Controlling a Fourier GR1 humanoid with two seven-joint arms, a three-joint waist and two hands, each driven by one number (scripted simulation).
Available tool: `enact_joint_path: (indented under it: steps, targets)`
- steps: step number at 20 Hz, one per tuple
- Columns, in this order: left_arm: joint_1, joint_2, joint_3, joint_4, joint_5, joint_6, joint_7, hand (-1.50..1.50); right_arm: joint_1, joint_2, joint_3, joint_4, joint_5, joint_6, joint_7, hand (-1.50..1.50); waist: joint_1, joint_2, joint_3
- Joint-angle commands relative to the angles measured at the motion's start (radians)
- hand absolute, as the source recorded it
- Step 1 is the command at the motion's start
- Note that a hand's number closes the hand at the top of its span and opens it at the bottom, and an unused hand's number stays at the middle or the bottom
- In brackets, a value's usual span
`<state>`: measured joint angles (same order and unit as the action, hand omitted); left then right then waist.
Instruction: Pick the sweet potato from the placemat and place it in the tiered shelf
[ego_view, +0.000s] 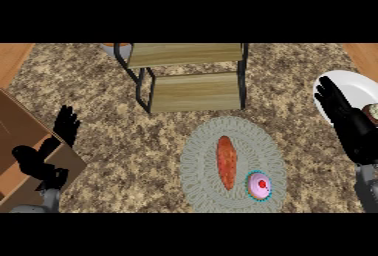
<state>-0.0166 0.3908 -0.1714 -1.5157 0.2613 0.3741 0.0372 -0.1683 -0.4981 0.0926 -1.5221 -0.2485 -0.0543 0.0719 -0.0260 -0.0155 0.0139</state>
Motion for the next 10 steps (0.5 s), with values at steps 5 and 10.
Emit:
enact_joint_path:
  steps: [5, 10]
  targets:
    - [0.017, 0.047, -0.059, 0.037, -0.062, -0.133, 0.03, 0.0, 0.19, -0.059, -0.067, -0.073, 0.229, -0.332, 0.182, -1.5, -0.061, 0.006, -0.02]
    - [0.018, 0.041, -0.07, 0.038, -0.072, -0.226, 0.088, 0.0, 0.315, 0.055, -0.076, -0.076, 0.319, -0.569, 0.342, 1.5, -0.044, 0.011, -0.018]
